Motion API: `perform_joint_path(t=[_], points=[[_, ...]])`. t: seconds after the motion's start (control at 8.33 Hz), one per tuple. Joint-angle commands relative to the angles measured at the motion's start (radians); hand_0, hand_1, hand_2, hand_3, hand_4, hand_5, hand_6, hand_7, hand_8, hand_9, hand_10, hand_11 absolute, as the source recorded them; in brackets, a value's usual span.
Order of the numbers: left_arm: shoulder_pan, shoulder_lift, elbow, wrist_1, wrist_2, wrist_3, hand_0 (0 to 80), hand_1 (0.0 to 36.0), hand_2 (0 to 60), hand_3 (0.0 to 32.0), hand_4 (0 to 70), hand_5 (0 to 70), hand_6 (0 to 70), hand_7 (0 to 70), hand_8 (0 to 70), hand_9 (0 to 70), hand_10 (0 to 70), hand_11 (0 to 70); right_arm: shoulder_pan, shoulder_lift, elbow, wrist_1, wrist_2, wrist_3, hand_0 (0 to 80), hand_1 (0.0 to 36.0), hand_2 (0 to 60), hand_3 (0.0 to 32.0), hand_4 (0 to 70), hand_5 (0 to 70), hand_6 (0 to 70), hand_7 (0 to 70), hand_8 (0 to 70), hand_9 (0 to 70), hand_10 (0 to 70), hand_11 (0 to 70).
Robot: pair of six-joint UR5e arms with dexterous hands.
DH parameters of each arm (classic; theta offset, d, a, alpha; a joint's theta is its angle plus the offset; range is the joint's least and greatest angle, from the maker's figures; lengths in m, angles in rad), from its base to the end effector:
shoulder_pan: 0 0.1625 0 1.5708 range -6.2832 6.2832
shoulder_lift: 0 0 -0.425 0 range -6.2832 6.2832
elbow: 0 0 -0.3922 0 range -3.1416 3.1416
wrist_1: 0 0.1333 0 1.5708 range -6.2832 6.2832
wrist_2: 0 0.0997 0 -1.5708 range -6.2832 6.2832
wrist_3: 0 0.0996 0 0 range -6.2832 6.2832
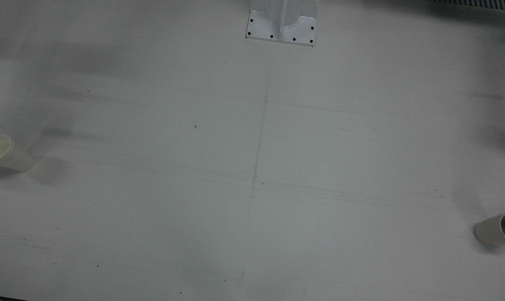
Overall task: Pour water
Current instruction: 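Close the left hand around the paper cup near it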
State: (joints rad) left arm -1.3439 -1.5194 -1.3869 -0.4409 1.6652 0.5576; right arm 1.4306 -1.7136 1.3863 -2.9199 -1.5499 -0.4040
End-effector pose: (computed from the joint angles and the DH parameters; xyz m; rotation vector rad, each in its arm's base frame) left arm -0.0134 -0.4926 0.7557 0.2641 2.0685 -1.5277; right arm 0.0782 -0.4144 0.8189 0.2684 -1.8573 2.0144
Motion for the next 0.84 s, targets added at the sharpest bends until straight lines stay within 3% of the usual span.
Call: perform_joint_path(t=[0.0, 0.24, 0.72], points=[[0.177, -0.001, 0.081, -0.083, -0.168, 0.097, 52.2, 2.9, 0.0, 0.0, 9.4, 0.0, 2.7, 6.9, 5.3, 0.0, 5.4, 9.1, -0.024, 0.028, -0.113, 0.074, 0.002, 0.005, 45.2, 4.0, 0.0, 0.0, 13.3, 16.3, 11.3, 19.5, 5.9, 5.9, 6.5, 9.9], [0.28, -0.033, 0.106, -0.073, -0.269, 0.11, 53.1, 4.6, 0.0, 0.0, 8.5, 0.0, 2.7, 6.5, 5.3, 0.0, 5.4, 9.3, -0.032, 0.029, -0.115, 0.073, 0.002, 0.008, 45.7, 4.7, 0.0, 0.0, 12.0, 16.4, 10.5, 18.9, 5.1, 5.3, 5.9, 9.1], [0.296, -0.108, 0.166, -0.033, -0.275, 0.111, 53.9, 6.7, 0.0, 0.0, 9.2, 0.7, 3.4, 6.5, 5.3, 0.0, 5.0, 8.9, -0.042, 0.031, -0.116, 0.076, 0.005, 0.014, 45.4, 4.3, 0.0, 0.0, 10.8, 15.8, 10.1, 18.4, 5.3, 5.7, 6.0, 9.3]])
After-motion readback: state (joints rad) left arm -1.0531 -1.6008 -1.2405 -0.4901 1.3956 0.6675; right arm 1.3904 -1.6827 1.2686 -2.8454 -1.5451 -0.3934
